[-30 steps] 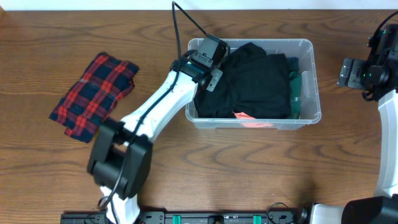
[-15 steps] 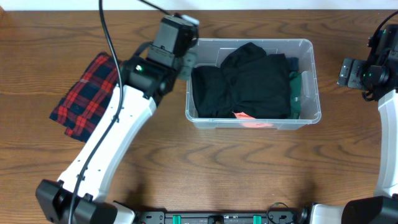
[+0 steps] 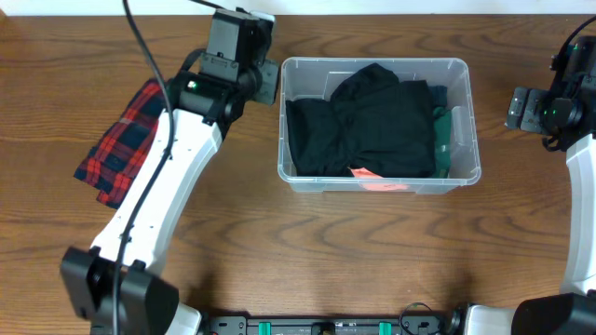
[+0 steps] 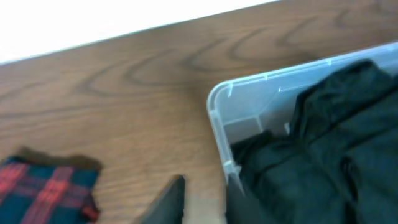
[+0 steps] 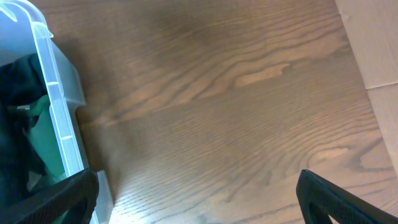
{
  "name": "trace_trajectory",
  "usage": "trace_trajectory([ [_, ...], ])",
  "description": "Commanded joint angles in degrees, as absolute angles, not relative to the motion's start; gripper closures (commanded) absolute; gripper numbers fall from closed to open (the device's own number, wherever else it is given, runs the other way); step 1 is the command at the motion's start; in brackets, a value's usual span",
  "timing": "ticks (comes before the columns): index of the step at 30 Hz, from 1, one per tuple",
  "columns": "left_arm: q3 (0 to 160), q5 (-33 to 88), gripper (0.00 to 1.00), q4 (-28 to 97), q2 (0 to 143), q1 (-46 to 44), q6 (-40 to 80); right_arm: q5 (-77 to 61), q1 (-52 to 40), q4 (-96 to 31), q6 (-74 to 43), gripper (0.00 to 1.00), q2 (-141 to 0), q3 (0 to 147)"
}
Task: Pack container
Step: 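Withdraw the left gripper up and left toward the plaid shirt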
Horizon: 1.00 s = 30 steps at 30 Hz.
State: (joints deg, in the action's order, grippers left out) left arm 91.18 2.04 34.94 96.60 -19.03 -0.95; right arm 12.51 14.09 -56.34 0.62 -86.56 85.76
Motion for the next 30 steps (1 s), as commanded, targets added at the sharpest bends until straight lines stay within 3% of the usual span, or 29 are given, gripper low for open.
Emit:
trace_trajectory([
  [1,90.8,4.8,0.51,33.4,100.7,-19.1,0.3,13.3,14.2,-56.4,0.0,0.01,-86.6,86.1],
  [20,90.8,4.8,0.49,29.0,111.3,-19.1,0.3,13.3,14.2,-56.4,0.0,0.01,-86.6,86.1],
  [25,90.8,4.8,0.56,28.3,111.7,-19.1,0.3,13.3,14.2,-56.4,0.0,0.01,-86.6,86.1],
  [30,90.6,4.8,0.56,27.3,112.4,-19.1,0.3,13.3,14.2,-56.4,0.0,0.01,-86.6,86.1],
])
